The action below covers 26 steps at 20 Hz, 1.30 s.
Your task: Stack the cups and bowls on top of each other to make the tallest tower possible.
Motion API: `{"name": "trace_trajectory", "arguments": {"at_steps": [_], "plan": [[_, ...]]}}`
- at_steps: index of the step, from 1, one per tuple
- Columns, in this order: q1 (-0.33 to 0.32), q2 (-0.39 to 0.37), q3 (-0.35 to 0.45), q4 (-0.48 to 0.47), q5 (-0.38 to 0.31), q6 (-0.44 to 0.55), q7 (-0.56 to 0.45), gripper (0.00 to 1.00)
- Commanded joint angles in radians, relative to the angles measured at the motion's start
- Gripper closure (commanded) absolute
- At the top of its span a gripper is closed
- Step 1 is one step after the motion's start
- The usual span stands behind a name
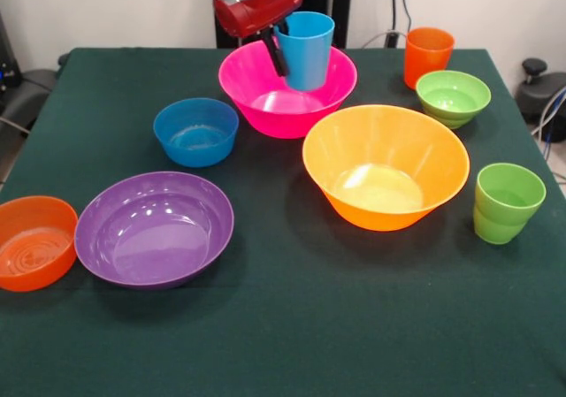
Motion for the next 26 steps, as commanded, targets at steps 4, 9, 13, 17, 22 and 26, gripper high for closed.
{"name": "trace_trajectory", "arguments": {"at_steps": [4,9,13,17,22,26], "plan": [[0.009,0.171,-0.018,-0.124,-0.037,0.07,0.144,1.0],[-0.029,0.215,0.002,-0.171,-0.038,0.128,0.049,1.0],[-0.015,0.228,-0.02,-0.221,-0.079,0.143,0.021,1.0],[-0.006,0.229,-0.026,-0.246,-0.108,0.149,0.014,1.0],[0.013,0.206,-0.037,-0.252,-0.133,0.144,0.043,1.0],[0.035,0.208,-0.061,-0.26,-0.169,0.12,0.076,1.0]]}}
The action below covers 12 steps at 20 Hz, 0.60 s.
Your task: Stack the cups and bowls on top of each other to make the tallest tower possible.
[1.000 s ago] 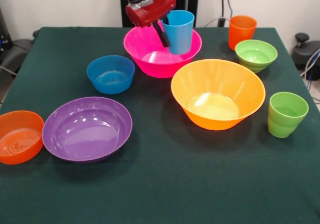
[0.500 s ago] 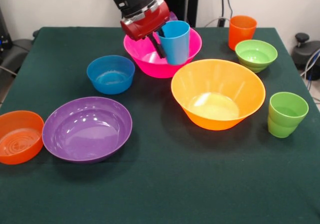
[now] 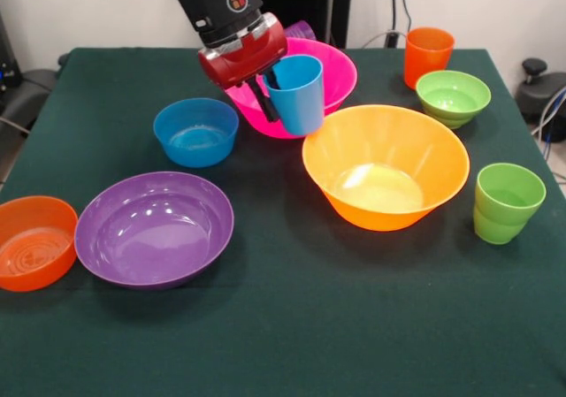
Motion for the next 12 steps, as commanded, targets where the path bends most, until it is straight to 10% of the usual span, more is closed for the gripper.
{"name": "trace_trajectory", "arguments": {"at_steps": [1,12], "plan": [[0.071,0.016,-0.065,-0.101,-0.12,0.079,0.076,1.0],[0.077,0.027,-0.064,-0.116,-0.132,0.085,0.087,1.0]]}}
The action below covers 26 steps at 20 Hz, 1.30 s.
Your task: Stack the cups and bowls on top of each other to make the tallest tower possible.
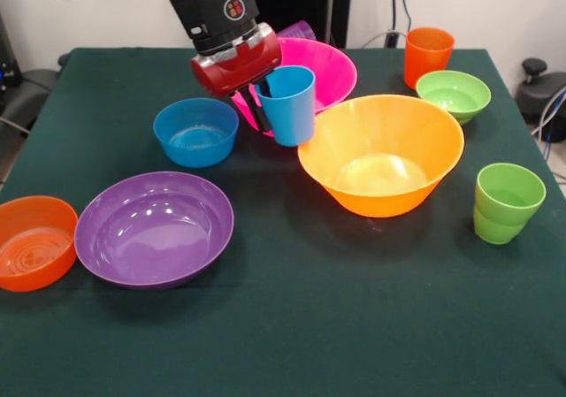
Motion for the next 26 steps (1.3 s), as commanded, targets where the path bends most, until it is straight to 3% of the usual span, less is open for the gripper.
{"name": "trace_trajectory", "arguments": {"at_steps": [1,13,20,26], "plan": [[0.068,0.032,-0.064,-0.089,-0.091,0.082,0.091,1.0],[0.093,0.044,-0.087,-0.087,-0.111,0.039,0.14,1.0],[0.038,0.041,-0.037,-0.03,-0.065,0.049,0.123,1.0],[0.06,0.004,-0.028,-0.001,-0.051,0.045,0.173,1.0]]}}
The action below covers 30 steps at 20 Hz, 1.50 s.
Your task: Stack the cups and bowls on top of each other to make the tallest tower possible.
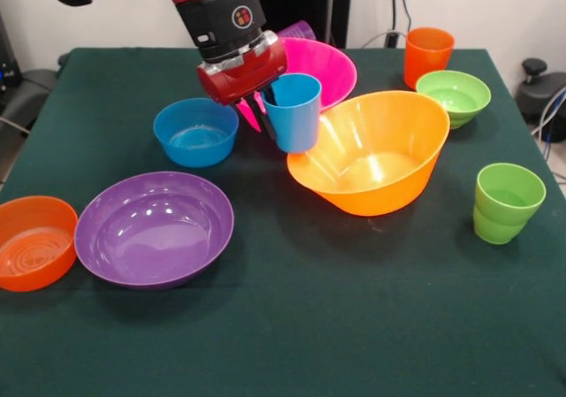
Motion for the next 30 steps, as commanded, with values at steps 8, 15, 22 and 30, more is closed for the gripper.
{"name": "trace_trajectory", "arguments": {"at_steps": [8,15,22,30], "plan": [[0.024,-0.037,0.025,0.071,0.006,0.033,0.216,1.0],[-0.019,-0.067,0.074,0.104,0.063,0.063,0.192,1.0],[-0.082,-0.034,0.101,0.13,0.073,0.069,0.141,1.0],[-0.127,-0.024,0.131,0.155,0.075,0.089,0.122,1.0]]}}
